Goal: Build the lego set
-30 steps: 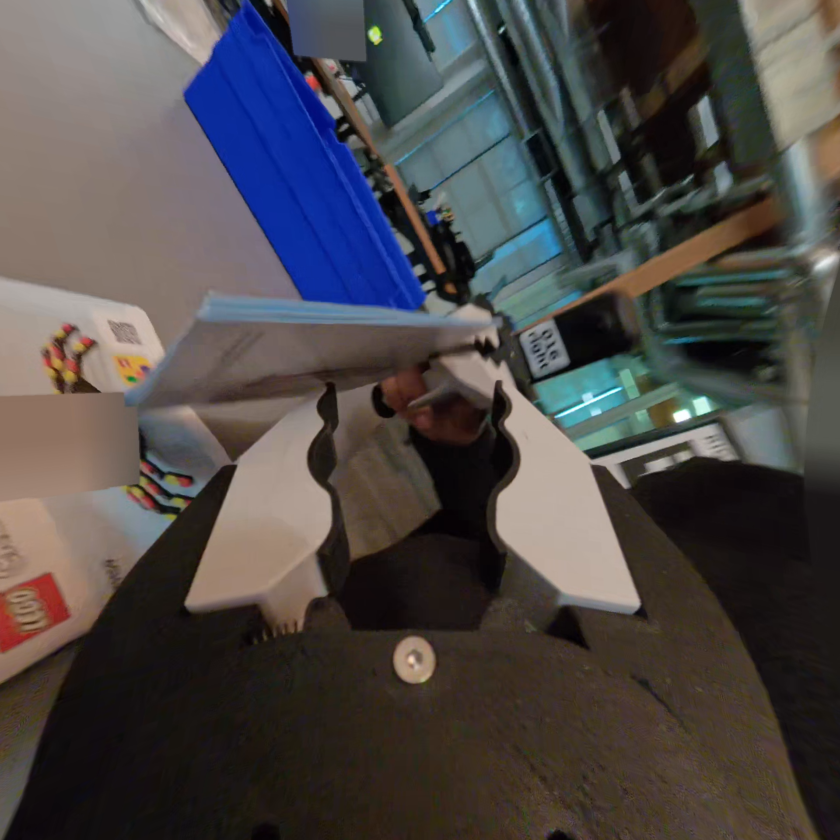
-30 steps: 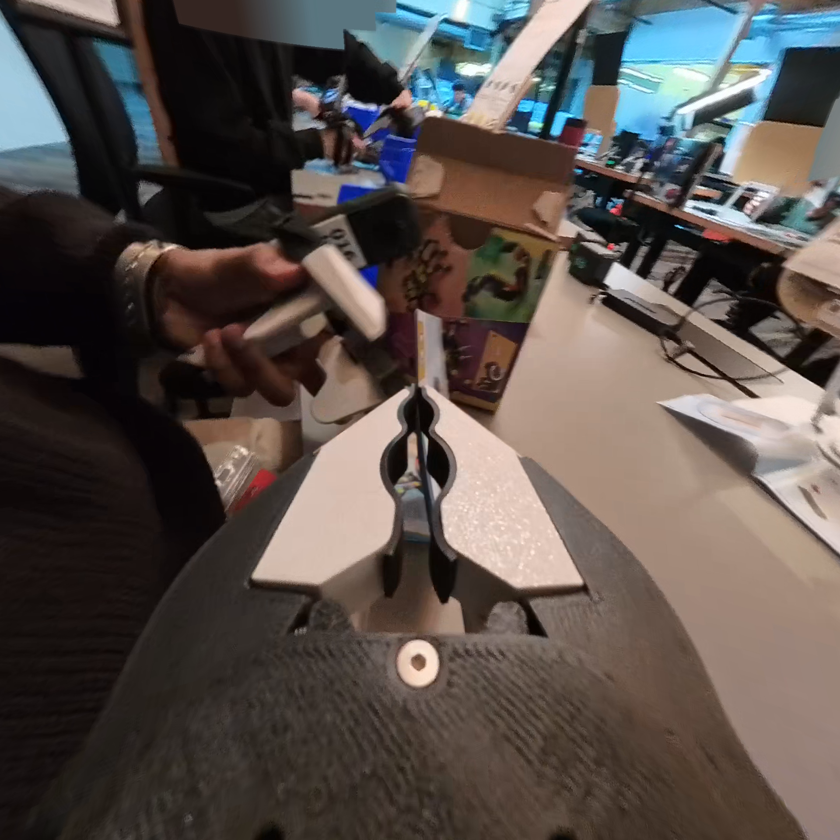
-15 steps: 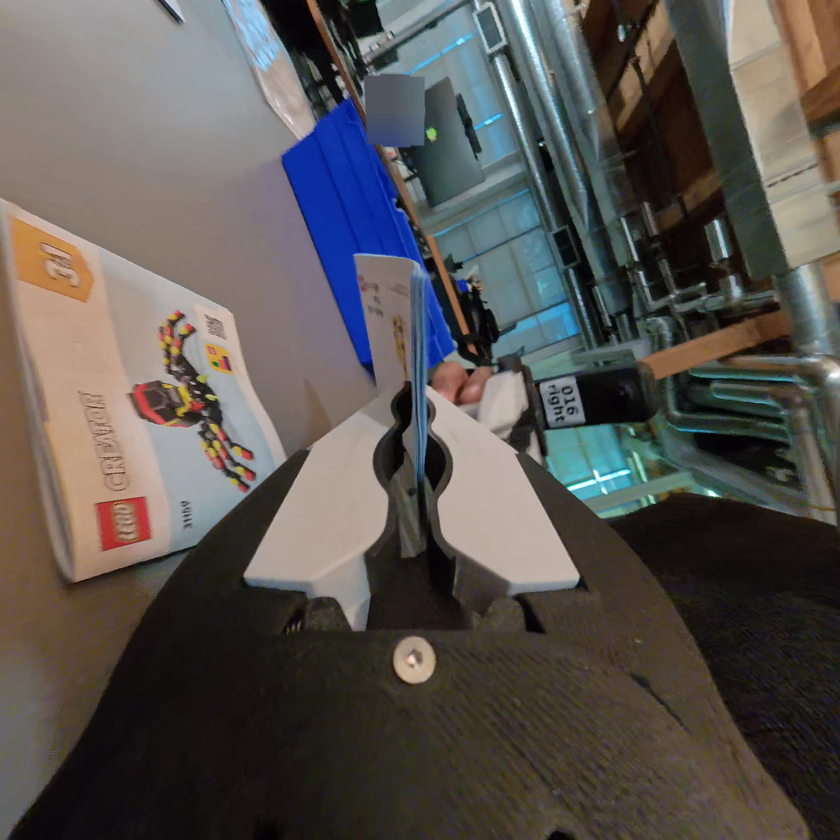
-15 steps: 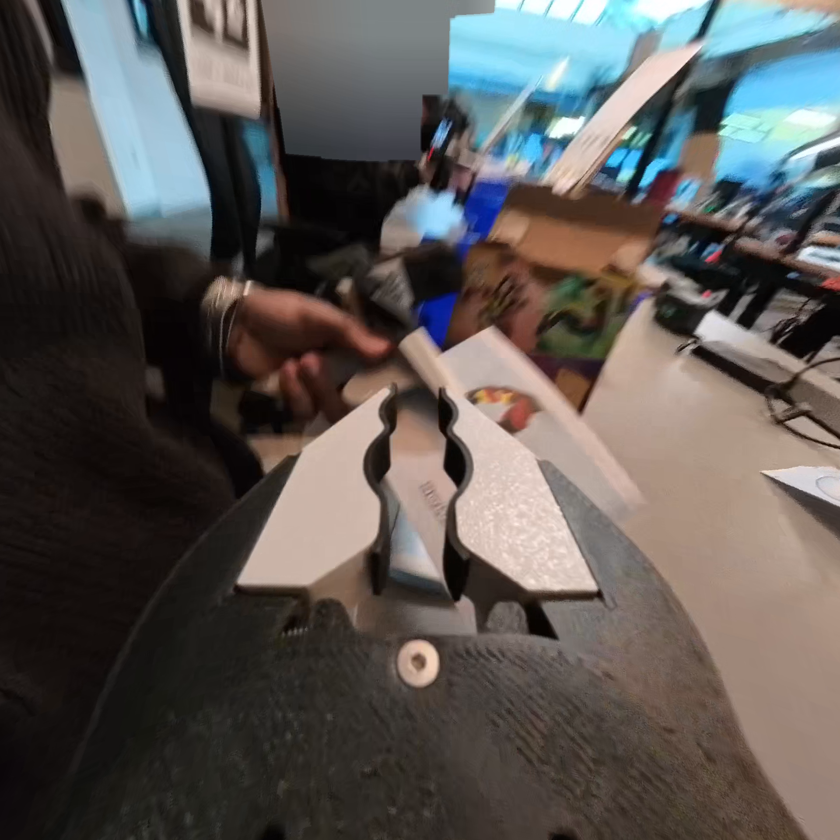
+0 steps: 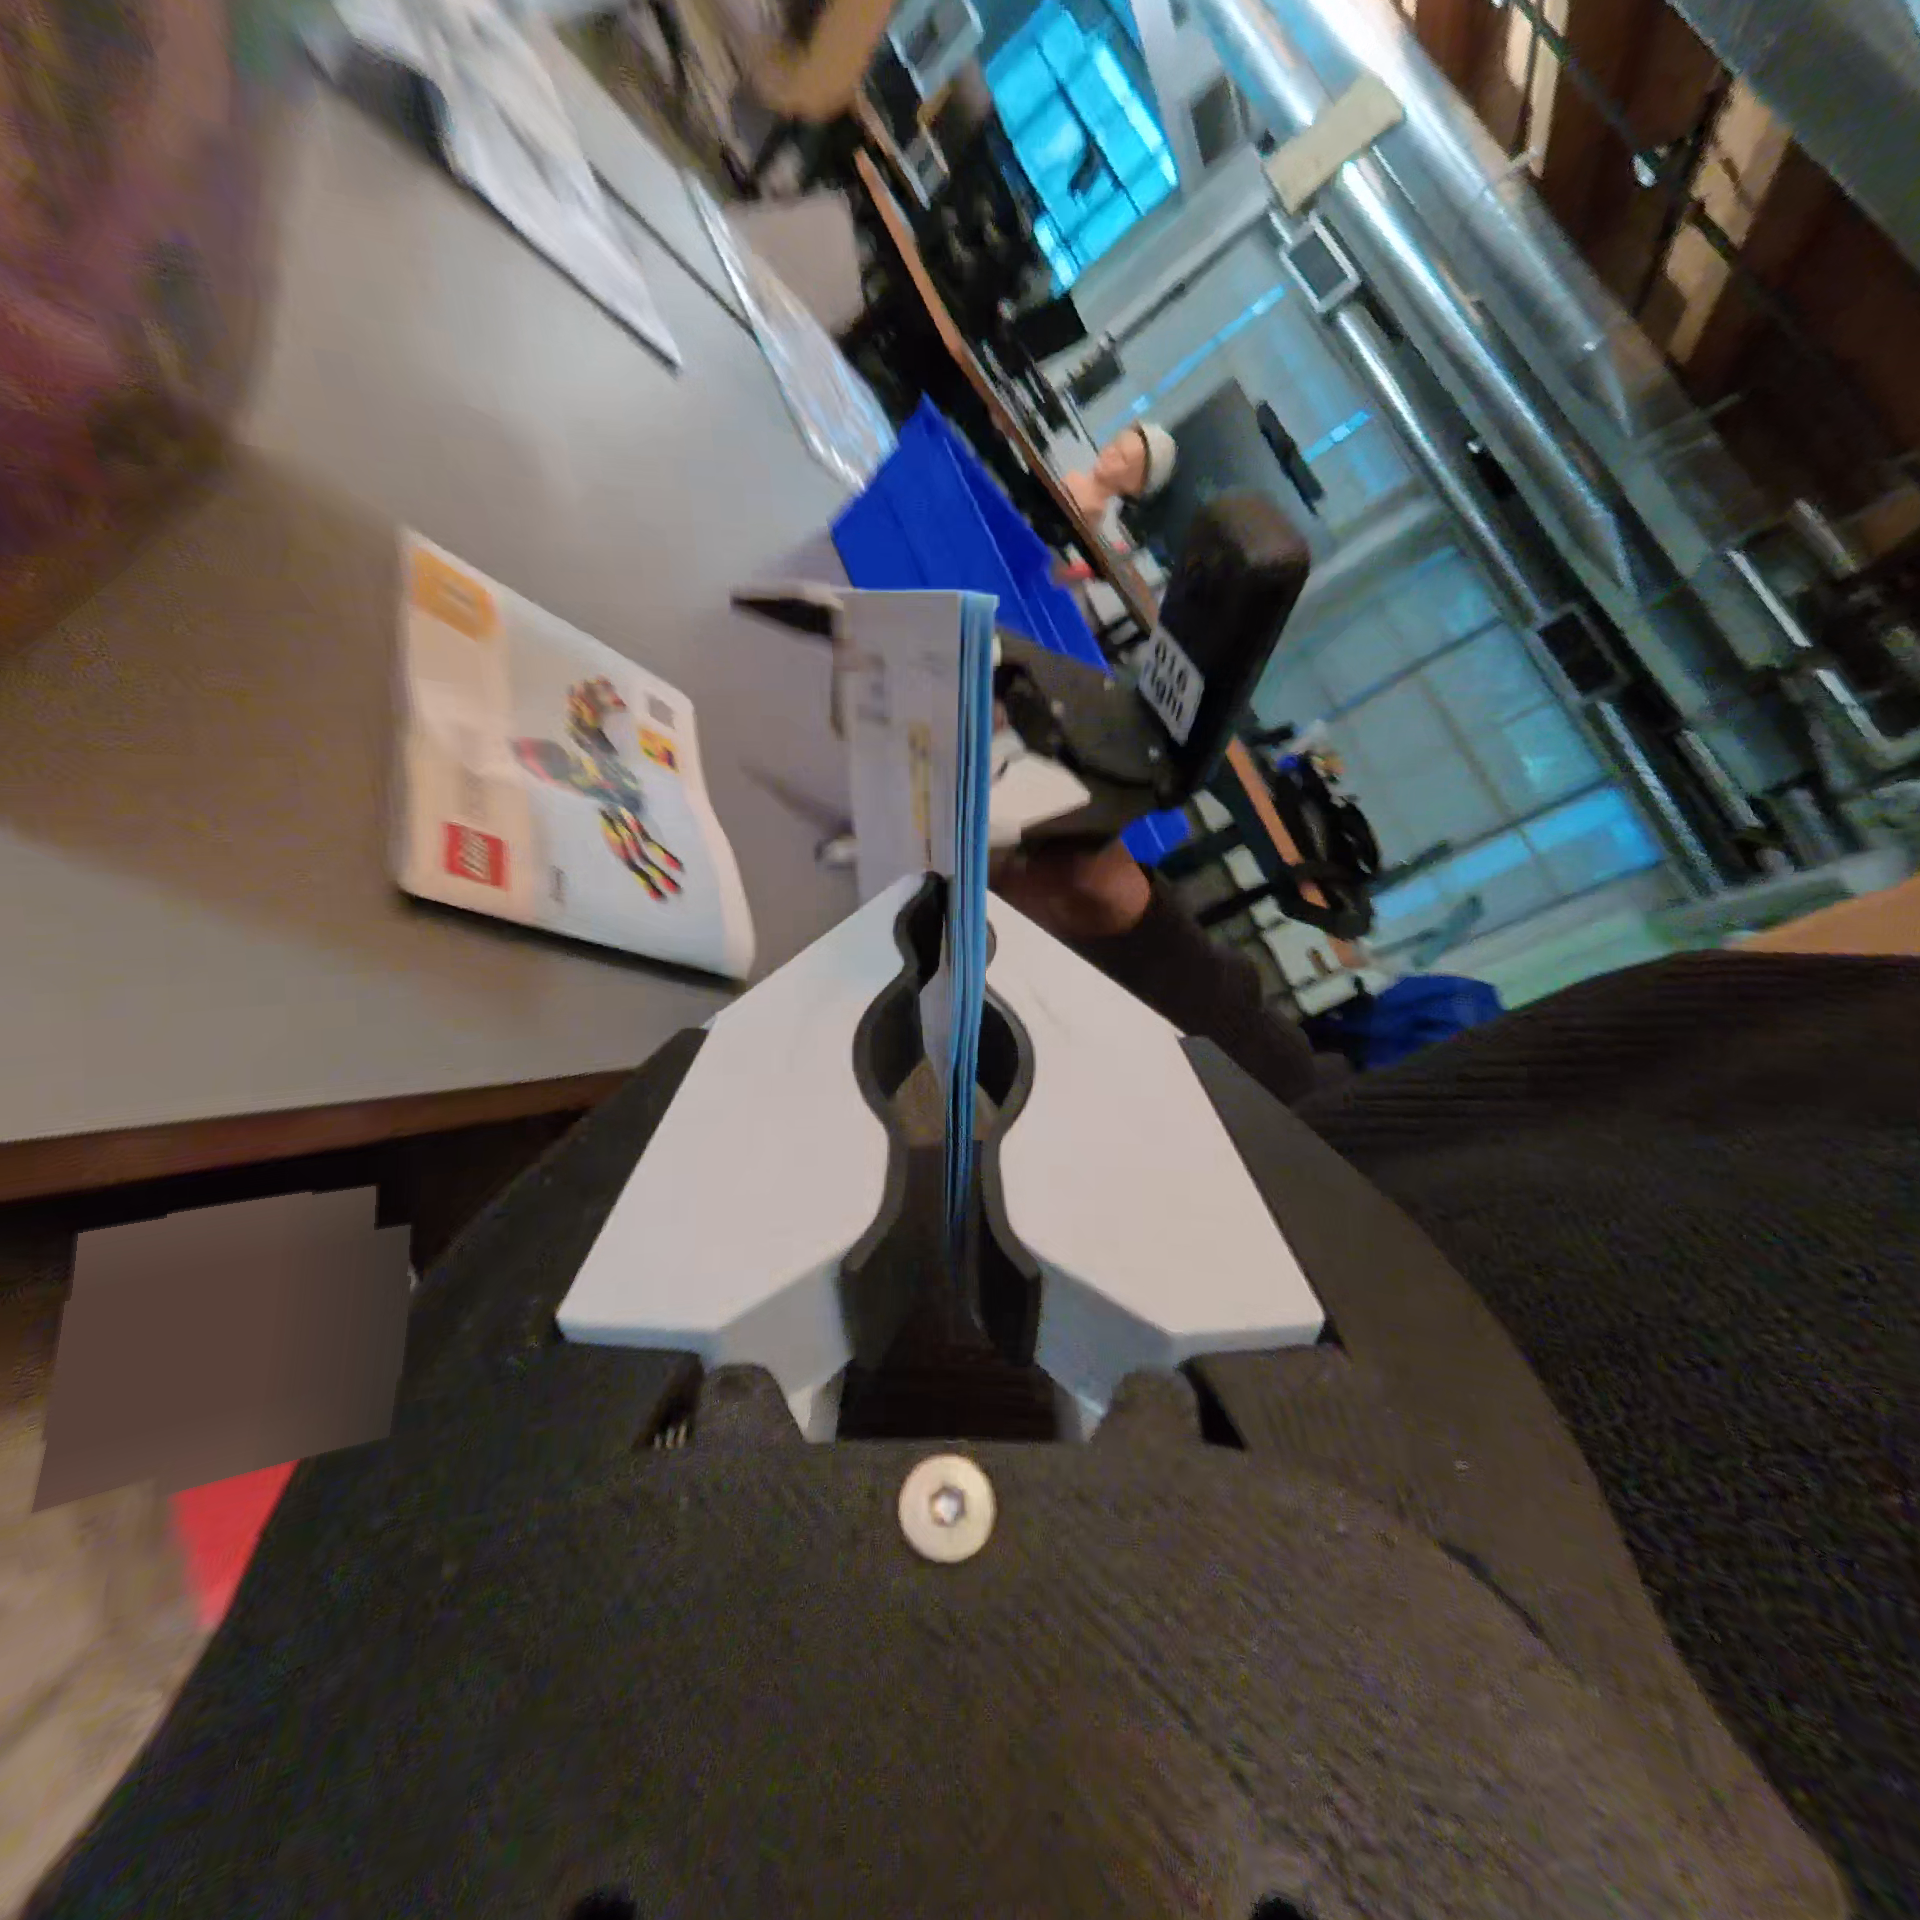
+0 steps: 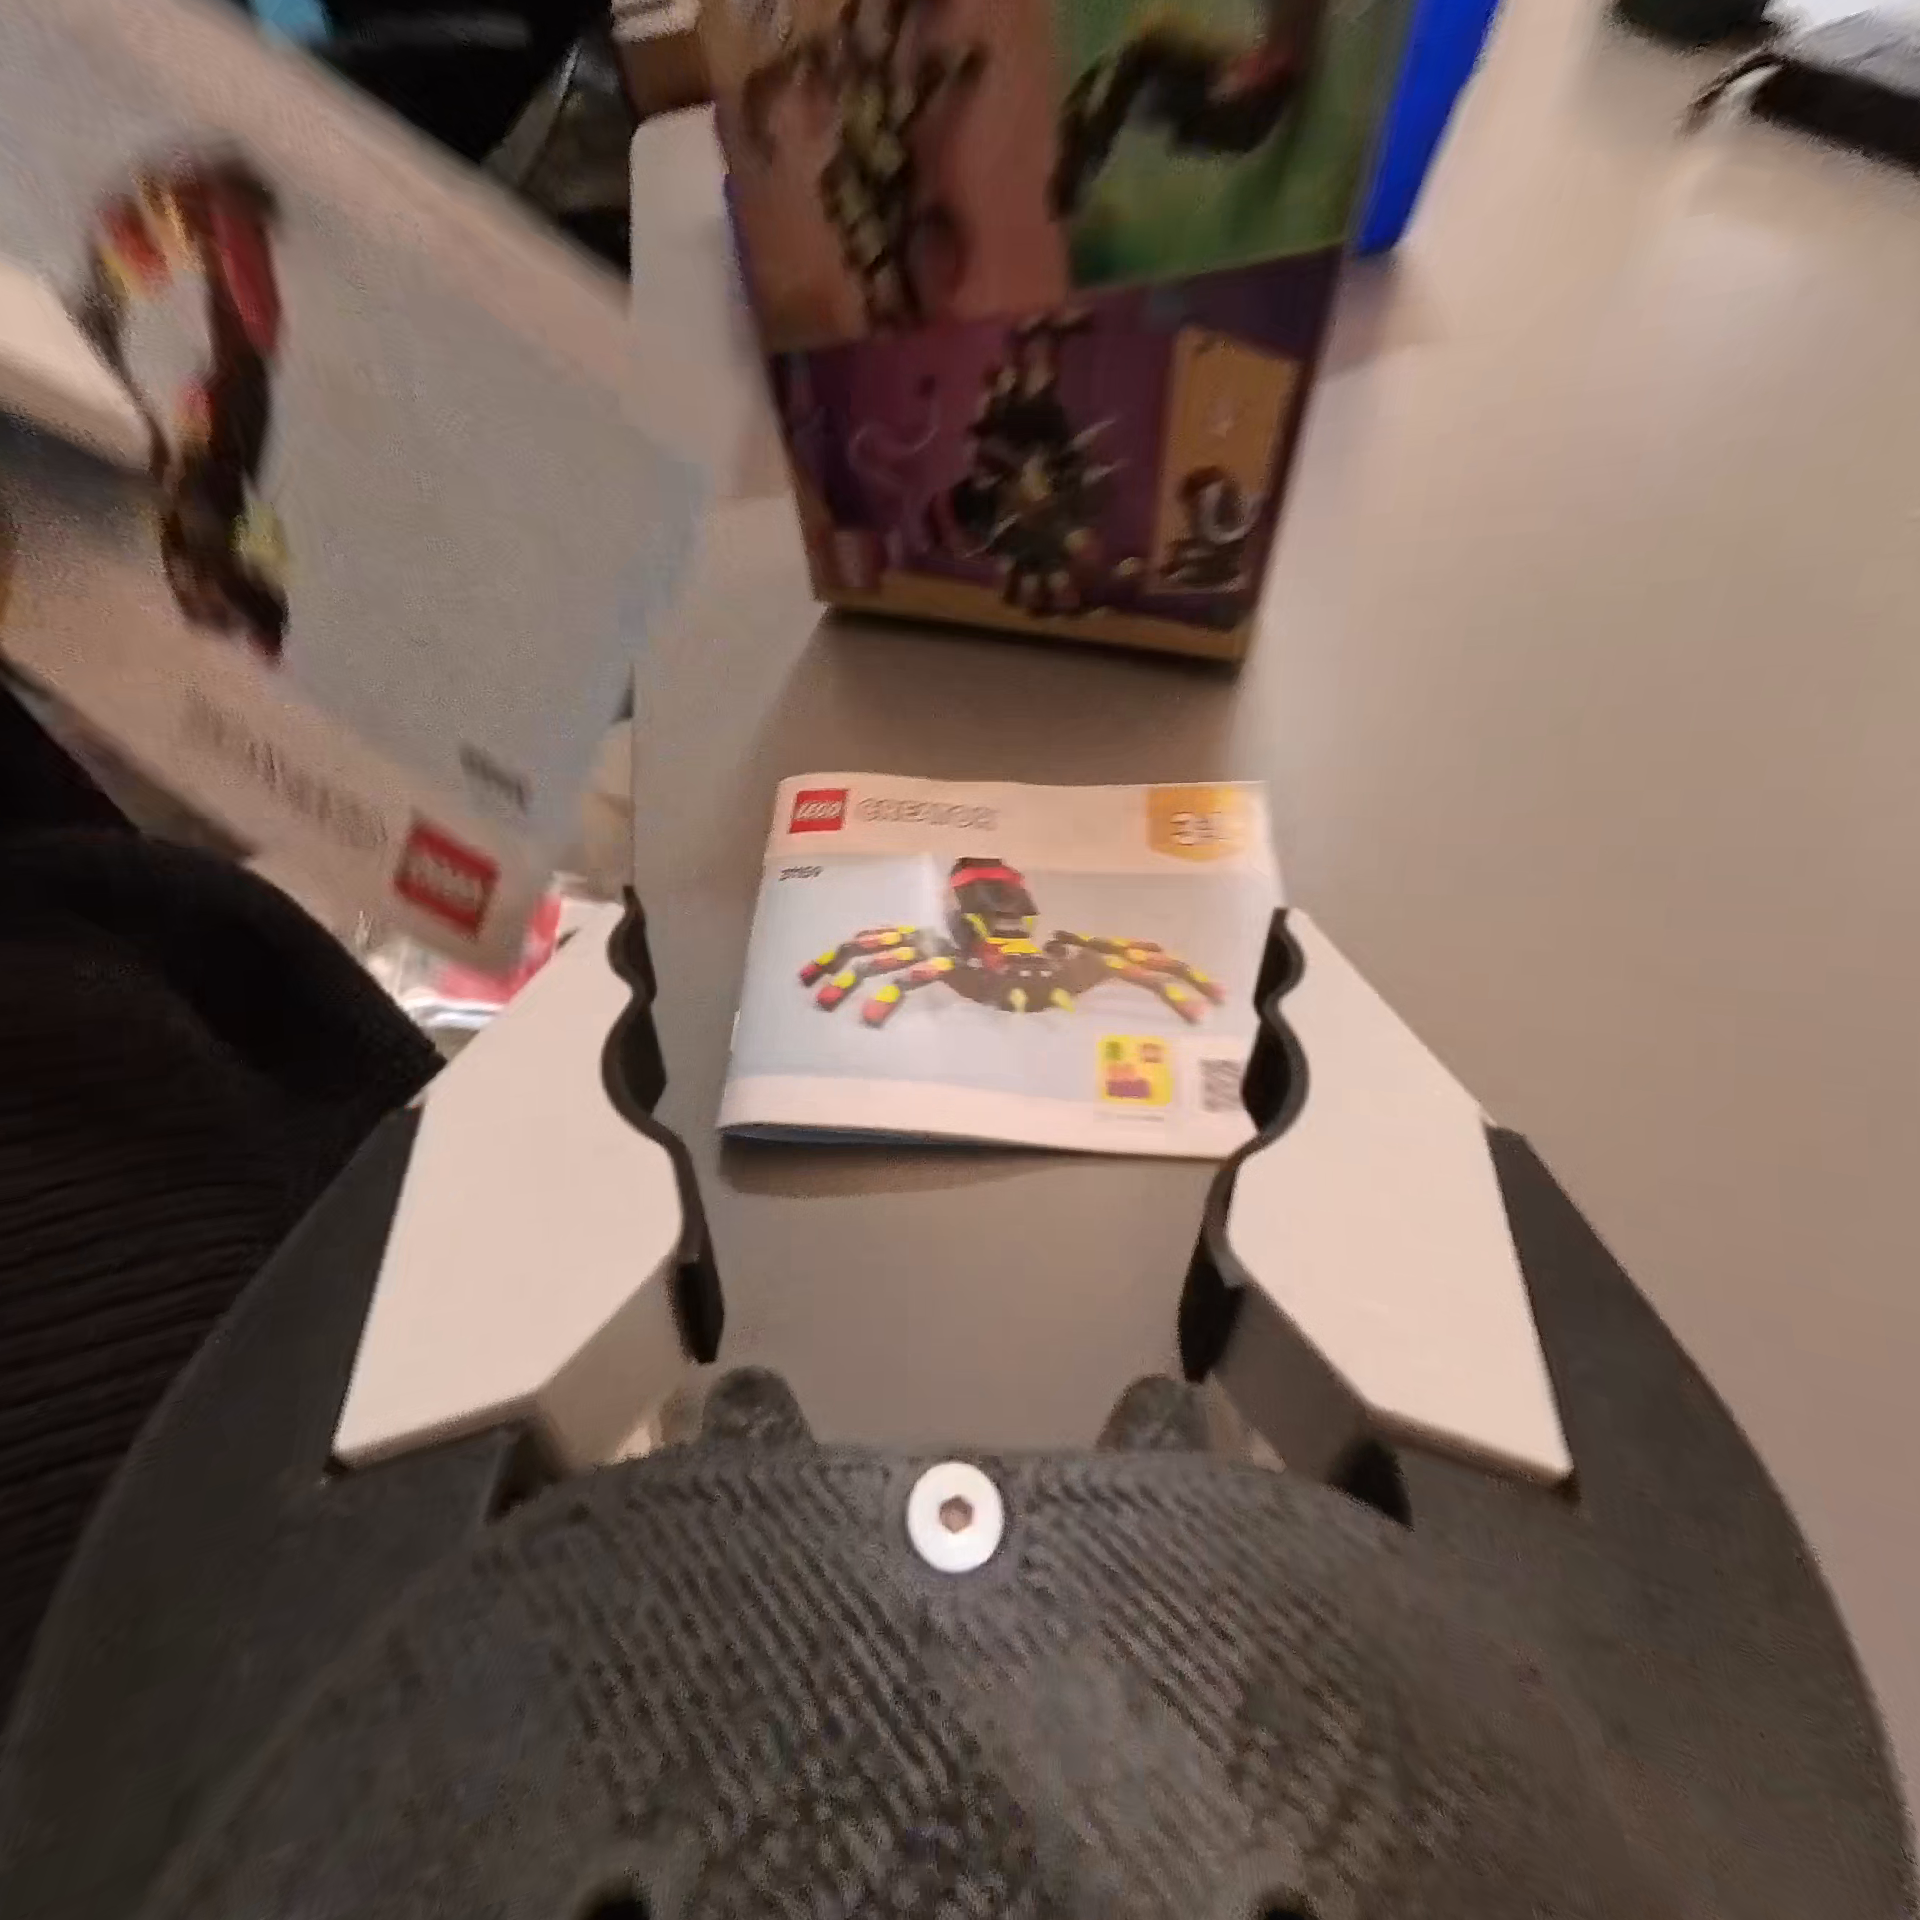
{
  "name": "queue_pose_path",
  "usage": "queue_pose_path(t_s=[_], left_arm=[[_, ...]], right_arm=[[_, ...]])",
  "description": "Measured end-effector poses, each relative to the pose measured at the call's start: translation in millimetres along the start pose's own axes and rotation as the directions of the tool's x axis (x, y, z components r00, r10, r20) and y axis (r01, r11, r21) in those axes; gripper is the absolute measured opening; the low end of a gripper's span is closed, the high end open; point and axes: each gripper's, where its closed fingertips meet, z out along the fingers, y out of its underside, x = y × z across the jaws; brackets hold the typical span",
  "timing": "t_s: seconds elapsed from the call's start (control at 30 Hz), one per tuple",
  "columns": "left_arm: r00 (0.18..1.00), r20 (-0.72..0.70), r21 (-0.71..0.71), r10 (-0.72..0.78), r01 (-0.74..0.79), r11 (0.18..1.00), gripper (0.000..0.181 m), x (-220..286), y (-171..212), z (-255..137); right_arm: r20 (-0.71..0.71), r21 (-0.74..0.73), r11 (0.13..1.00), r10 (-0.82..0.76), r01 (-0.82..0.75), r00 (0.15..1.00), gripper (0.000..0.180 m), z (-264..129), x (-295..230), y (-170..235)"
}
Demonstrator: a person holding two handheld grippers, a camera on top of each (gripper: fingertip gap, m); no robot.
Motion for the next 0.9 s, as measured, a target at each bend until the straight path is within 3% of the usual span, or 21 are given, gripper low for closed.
queue_pose_path(t_s=[0.17, 0.2, 0.27, 0.37, 0.4, 0.43, 0.47, 0.53, 0.73, 0.83, 0.9], left_arm=[[0.976, 0.167, 0.105, 0.14, -0.159, 0.982, 0.0, -21.5, -28.8, -33.5], [0.975, 0.174, 0.127, 0.136, -0.159, 0.979, 0.0, -25.1, -30.8, -36.3], [0.983, 0.152, 0.15, 0.102, -0.125, 0.981, 0.0, -29.4, -29.6, -37.7], [0.993, 0.102, 0.128, 0.061, -0.074, 0.989, 0.0, -30.1, -21.6, -37.0], [0.992, 0.107, 0.118, 0.064, -0.077, 0.99, 0.0, -32.0, -19.5, -36.5], [0.992, 0.106, 0.108, 0.07, -0.081, 0.991, 0.0, -32.4, -18.1, -35.5], [0.992, 0.101, 0.103, 0.075, -0.086, 0.991, 0.0, -32.1, -18.1, -34.2], [0.991, 0.101, 0.099, 0.09, -0.1, 0.99, 0.0, -32.9, -20.4, -31.5], [0.991, 0.074, 0.039, 0.108, -0.111, 0.993, 0.0, -36.4, -15.4, -12.8], [0.999, 0.015, 0.041, 0.046, -0.047, 0.998, 0.0, -31.8, -14.1, 1.7], [1.0, -0.003, 0.048, -0.026, 0.027, 0.998, 0.0, -35.7, -14.1, 11.7]], right_arm=[[0.033, -0.265, 0.956, -0.121, 0.125, 0.992, 0.118, 35.3, -14.8, 43.9], [0.044, -0.286, 0.946, -0.146, 0.153, 0.988, 0.123, 37.6, -17.1, 49.5], [0.054, -0.275, 0.947, -0.154, 0.163, 0.987, 0.115, 37.8, -19.7, 49.9], [0.061, -0.271, 0.948, -0.156, 0.167, 0.986, 0.085, 31.9, -17.3, 49.7], [0.075, -0.276, 0.944, -0.166, 0.18, 0.983, 0.066, 29.1, -18.9, 50.1], [0.076, -0.285, 0.94, -0.175, 0.19, 0.982, 0.033, 26.3, -19.0, 50.2], [0.058, -0.296, 0.935, -0.188, 0.197, 0.98, 0.018, 24.0, -16.2, 50.5], [0.025, -0.304, 0.929, -0.213, 0.211, 0.977, 0.008, 19.3, -10.4, 49.9], [-0.146, -0.154, 0.982, -0.133, 0.111, 0.98, 0.002, -10.7, 12.8, 19.1], [-0.218, 0.036, 0.999, 0.015, -0.007, 0.976, 0.002, -38.0, 26.8, -4.6], [-0.189, 0.192, 0.979, 0.107, -0.07, 0.976, 0.001, -56.3, 23.7, -23.5]])
